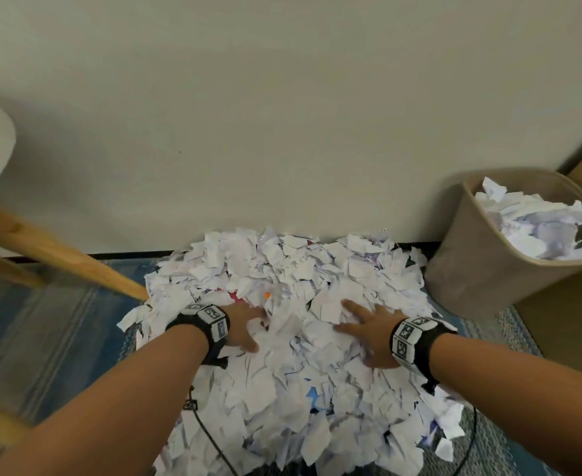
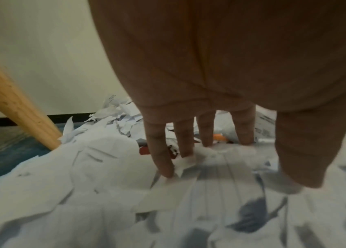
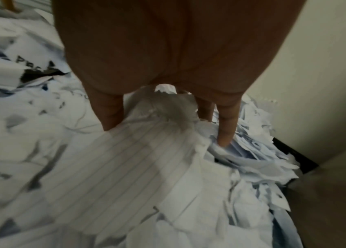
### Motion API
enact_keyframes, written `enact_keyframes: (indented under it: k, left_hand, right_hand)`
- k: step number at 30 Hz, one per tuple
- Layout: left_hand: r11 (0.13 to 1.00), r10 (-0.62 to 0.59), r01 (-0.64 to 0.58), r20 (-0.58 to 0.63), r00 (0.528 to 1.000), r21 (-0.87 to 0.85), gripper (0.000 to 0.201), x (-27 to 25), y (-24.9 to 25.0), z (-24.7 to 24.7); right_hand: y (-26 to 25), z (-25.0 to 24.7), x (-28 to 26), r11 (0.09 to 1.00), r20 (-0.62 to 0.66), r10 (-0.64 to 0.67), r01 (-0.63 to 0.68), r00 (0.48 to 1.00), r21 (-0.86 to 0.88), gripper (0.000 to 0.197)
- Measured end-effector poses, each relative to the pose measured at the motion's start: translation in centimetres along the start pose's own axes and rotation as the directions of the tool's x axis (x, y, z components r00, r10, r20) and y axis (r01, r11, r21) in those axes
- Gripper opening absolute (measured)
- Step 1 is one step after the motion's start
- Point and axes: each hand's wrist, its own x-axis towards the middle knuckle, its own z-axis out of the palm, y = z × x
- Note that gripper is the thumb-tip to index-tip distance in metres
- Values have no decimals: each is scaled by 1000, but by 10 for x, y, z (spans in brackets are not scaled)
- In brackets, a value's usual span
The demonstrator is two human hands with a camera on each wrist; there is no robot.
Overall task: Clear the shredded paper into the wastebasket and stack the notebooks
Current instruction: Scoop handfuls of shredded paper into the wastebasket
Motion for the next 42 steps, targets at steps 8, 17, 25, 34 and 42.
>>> enact_keyframes:
  k: [8, 17, 25, 34, 42]
  left_hand:
    - [992, -123, 123, -141, 982, -6, 36, 0, -2, -12]
    - [988, -152, 147, -217, 964, -42, 76, 14, -10, 11]
    - [964, -235, 138, -488, 840, -227, 62, 28, 22, -3]
    - [890, -412, 265, -408, 814, -370, 108, 61, -20, -44]
    - [987, 77, -115, -295, 953, -115, 62, 51, 47, -25]
  right_hand:
    - [9, -12, 6, 981, -105, 164, -150, 981, 127, 72]
    - [-6, -1, 26, 975, -58, 138, -125, 989, 184, 94]
    - [-16, -15, 33, 985, -225, 59, -20, 973, 173, 76]
    - [-6, -36, 40, 972, -412, 146, -54, 899, 228, 72]
    - [-6, -32, 46, 953, -184, 118, -58, 976, 298, 99]
